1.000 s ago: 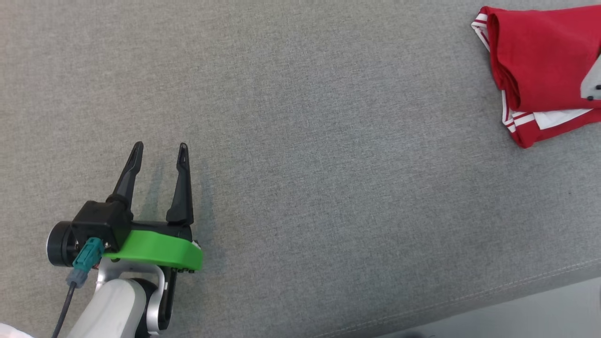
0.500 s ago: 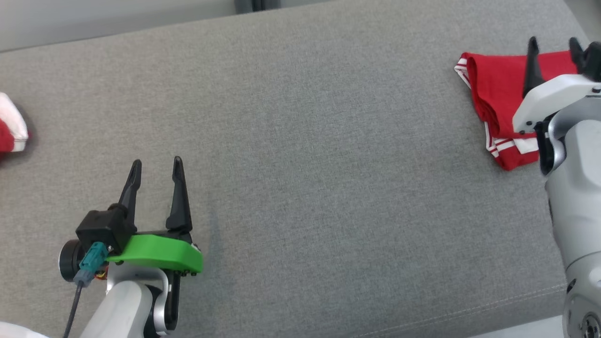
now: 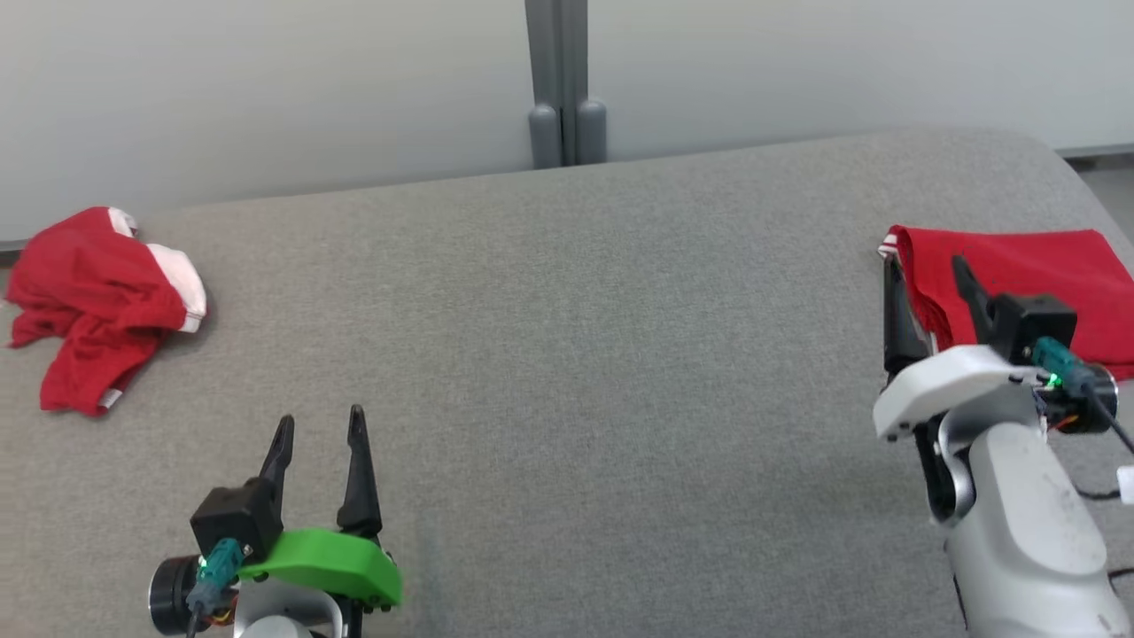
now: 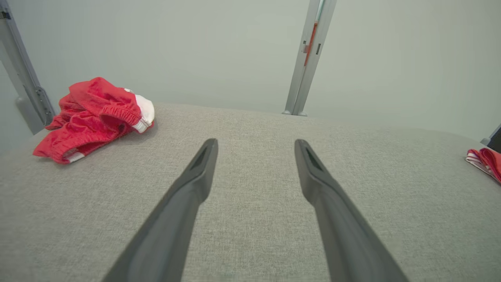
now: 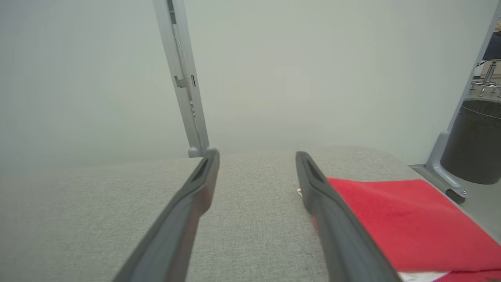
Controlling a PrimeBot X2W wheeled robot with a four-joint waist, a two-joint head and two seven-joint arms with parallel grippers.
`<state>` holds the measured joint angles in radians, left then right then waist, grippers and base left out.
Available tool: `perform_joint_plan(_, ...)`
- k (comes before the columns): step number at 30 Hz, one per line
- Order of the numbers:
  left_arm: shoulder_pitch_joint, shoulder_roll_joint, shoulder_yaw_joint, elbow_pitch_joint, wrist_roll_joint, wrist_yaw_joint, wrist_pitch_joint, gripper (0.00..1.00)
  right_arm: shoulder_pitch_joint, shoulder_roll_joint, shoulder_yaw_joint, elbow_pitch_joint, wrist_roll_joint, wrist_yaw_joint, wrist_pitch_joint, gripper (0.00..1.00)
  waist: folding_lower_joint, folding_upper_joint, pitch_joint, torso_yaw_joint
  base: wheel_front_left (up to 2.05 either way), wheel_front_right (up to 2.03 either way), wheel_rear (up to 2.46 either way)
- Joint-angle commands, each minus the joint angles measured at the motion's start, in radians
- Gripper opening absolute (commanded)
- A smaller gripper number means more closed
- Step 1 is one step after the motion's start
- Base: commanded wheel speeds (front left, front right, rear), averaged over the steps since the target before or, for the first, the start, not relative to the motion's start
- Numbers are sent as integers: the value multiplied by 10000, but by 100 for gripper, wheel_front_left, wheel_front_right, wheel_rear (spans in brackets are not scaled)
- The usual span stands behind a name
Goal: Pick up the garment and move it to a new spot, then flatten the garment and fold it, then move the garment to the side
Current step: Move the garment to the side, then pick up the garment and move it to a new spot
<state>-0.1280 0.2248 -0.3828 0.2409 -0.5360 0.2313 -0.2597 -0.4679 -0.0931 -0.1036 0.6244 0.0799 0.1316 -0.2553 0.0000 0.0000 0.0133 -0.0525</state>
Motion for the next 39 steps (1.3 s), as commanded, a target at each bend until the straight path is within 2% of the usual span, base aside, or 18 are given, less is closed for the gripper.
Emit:
perform_joint_plan(1, 277, -30, 72, 36, 59, -25, -55, 100, 574, 103, 28, -454, 12, -17, 91, 100, 0, 0, -685, 636, 0, 0, 0)
perform_joint_plan(7, 880, -47, 122, -3, 167, -143, -64, 100, 2523, 397, 315, -2387, 239, -19, 555, 100, 0, 0, -937, 842, 0, 0, 0)
perform_joint_plan(12, 1304, 25, 124, -60, 186, -247, -65, 100, 4039, 399, 996, -3681, 1205, -19, 872, 100, 0, 0, -1117, 938, 0, 0, 0)
perform_joint_plan(16, 1452, 53, 142, -113, 167, -250, -65, 100, 4596, 408, 1060, -4242, 1427, -17, 993, 100, 0, 0, -1200, 926, 0, 0, 0)
perform_joint_plan(26, 1351, 82, 3, -253, 214, -229, 5, 100, 5023, 412, 1161, -4920, 1216, -17, 1377, 100, 0, 0, -1305, 892, 0, 0, 0)
perform_joint_plan(39, 1177, 110, -139, -291, 181, -239, 92, 100, 5129, 413, 1081, -4839, 1116, -17, 1439, 100, 0, 0, -1265, 1107, 0, 0, 0)
